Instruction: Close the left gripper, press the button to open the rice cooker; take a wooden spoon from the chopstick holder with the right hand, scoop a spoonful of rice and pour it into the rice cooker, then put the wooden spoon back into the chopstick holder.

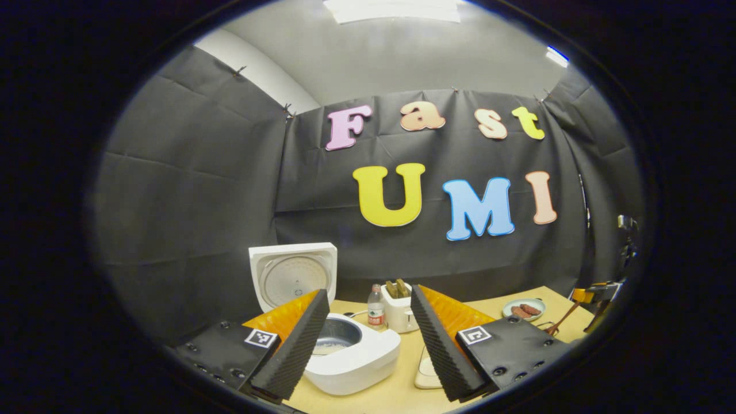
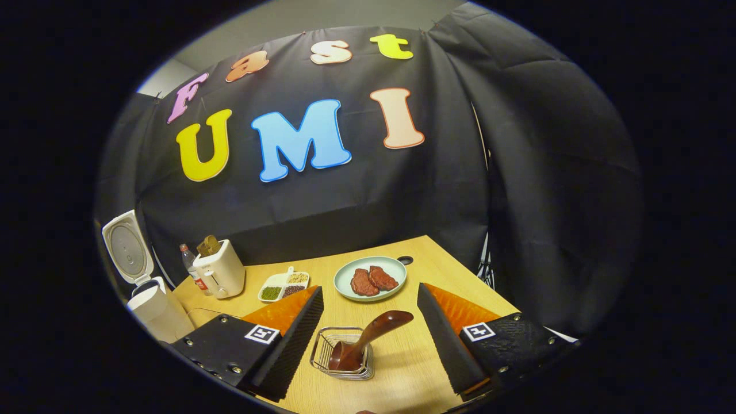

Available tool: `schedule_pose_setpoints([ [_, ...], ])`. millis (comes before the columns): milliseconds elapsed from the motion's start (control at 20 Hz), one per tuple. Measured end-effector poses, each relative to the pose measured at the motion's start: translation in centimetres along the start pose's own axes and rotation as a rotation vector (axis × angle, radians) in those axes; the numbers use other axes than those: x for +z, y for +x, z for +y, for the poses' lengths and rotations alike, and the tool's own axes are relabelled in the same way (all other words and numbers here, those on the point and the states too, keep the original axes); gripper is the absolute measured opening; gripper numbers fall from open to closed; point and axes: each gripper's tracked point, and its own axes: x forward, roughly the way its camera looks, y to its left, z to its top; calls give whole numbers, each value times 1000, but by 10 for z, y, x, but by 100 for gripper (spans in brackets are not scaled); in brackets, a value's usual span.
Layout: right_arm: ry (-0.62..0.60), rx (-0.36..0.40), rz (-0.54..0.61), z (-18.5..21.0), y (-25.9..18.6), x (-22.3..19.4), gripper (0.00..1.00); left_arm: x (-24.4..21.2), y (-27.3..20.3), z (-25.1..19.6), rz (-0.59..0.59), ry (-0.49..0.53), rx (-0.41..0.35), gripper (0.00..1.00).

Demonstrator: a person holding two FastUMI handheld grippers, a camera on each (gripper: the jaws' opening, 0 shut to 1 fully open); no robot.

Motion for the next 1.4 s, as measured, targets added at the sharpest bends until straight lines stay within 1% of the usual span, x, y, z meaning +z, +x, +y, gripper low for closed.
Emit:
schedule_pose_setpoints([
  [300, 34, -33, 90, -8, 21, -38, 100, -2, -7, 17, 15, 15, 46, 99],
  [450, 89, -17, 149, -4, 27, -56, 98, -4, -10, 24, 20, 10, 64, 98],
  [500, 111, -8, 169, -2, 28, -60, 90, -5, -10, 26, 21, 15, 70, 98],
  [550, 129, -3, 186, -1, 31, -65, 84, -5, -11, 29, 21, 20, 76, 98],
  [600, 152, 14, 193, 2, 33, -66, 88, -5, -12, 30, 21, 22, 79, 98],
  [650, 164, 9, 202, 3, 35, -71, 83, -5, -13, 33, 23, 27, 83, 98],
  [700, 169, -2, 208, 1, 38, -73, 66, -7, -12, 34, 25, 34, 88, 99],
  [800, 188, 32, 235, 10, 36, -79, 44, -7, -11, 37, 30, 39, 94, 98],
  [850, 188, 49, 238, 14, 35, -80, 45, -7, -12, 36, 30, 35, 92, 98],
  [900, 180, 9, 218, 11, 47, -85, 36, -7, -11, 37, 30, 31, 91, 99],
  [950, 192, 30, 223, 12, 47, -76, 26, -7, -12, 37, 28, 29, 91, 99],
  [1000, 195, 49, 236, 20, 38, -75, 16, -8, -11, 38, 26, 30, 93, 98],
  [1050, 195, 60, 237, 23, 39, -76, 16, -7, -10, 39, 22, 33, 95, 98],
  [1100, 177, 70, 250, 25, 39, -75, 10, -7, -10, 38, 21, 34, 91, 98],
  [1200, 142, 70, 235, 28, 36, -63, 10, -5, -8, 41, 16, 34, 87, 99],
  [1400, 89, 78, 164, 34, 20, -23, 10, -4, -9, 44, 0, 17, 74, 98],
])
